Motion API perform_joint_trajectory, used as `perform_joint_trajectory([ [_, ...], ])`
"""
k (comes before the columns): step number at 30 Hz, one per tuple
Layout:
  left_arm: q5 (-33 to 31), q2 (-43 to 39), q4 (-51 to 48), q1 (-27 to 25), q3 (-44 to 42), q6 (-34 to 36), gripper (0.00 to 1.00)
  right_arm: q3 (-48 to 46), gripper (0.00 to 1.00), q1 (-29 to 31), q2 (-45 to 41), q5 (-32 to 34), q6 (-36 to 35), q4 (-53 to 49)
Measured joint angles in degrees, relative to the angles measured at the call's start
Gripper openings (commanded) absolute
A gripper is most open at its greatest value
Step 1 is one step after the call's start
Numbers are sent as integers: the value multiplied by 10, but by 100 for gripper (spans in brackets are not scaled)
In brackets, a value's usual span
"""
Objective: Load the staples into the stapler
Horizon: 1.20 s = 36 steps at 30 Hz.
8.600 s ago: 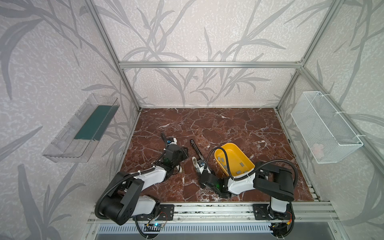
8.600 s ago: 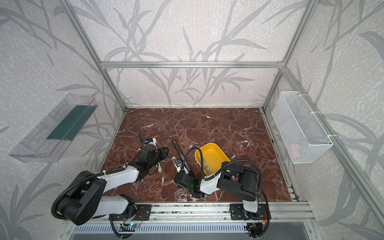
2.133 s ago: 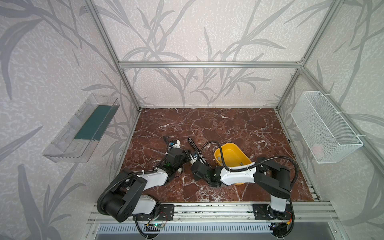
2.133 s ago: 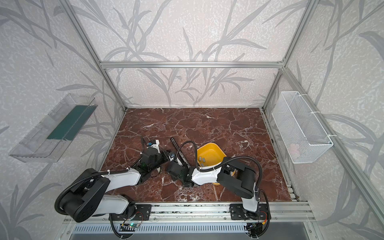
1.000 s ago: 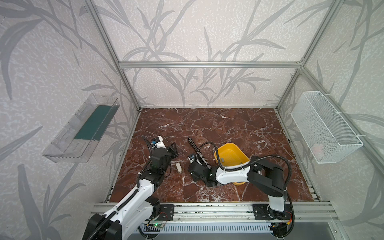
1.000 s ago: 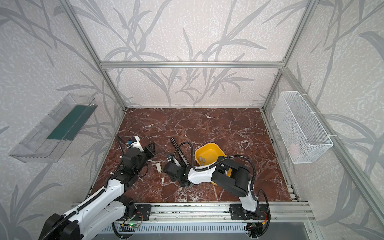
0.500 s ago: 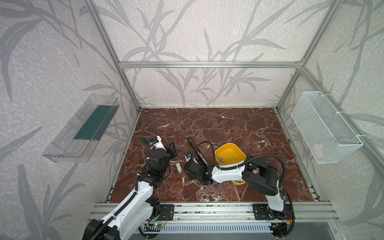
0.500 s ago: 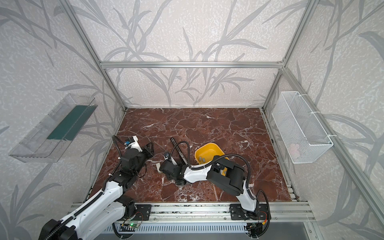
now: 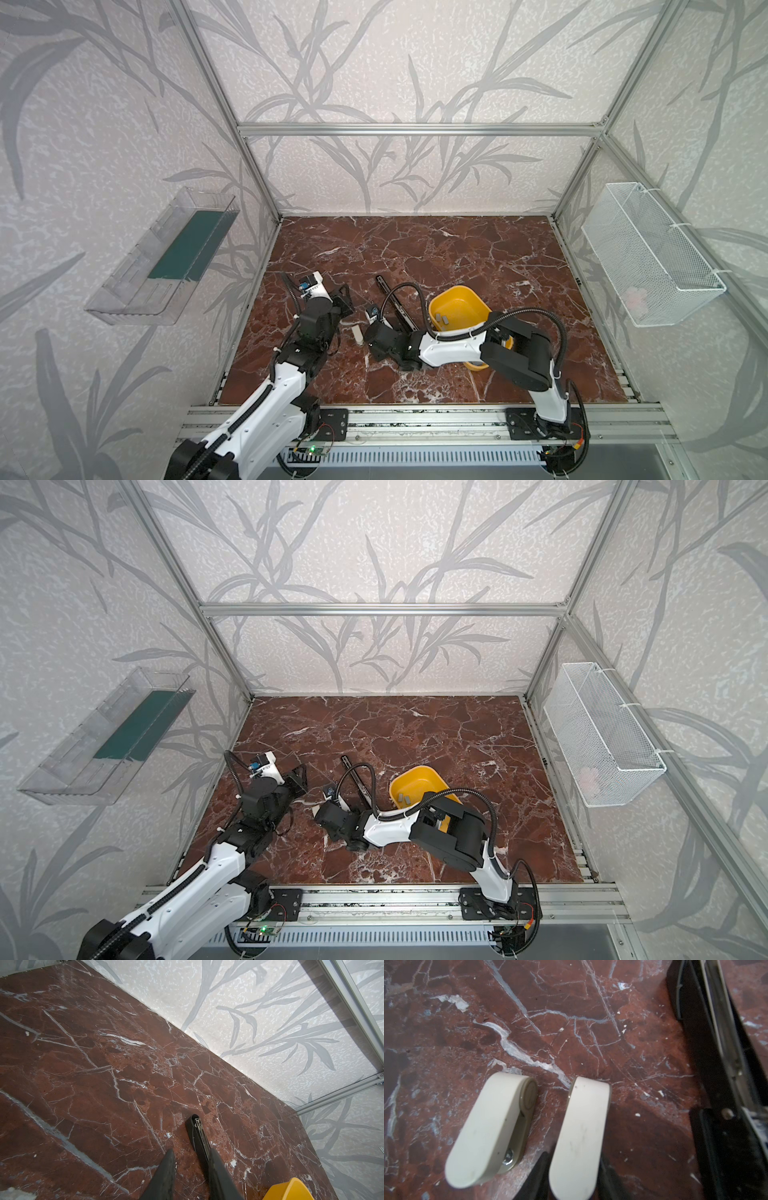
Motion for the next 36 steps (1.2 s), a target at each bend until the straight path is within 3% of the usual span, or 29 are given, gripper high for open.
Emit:
perform_joint_trajectory([
  [8,0,0,0,0,0,5,31,-26,53,2,-51,0,-12,-20],
  [20,13,27,22,0,0,21,36,-187,60,5,-315,2,-32,-17],
  [26,37,56,38,0,0,24,35,-257,61,-1,-405,32,-50,-27],
  [36,54,80,39,0,1,30,38,-305,60,-42,-388,-34,-47,-27],
])
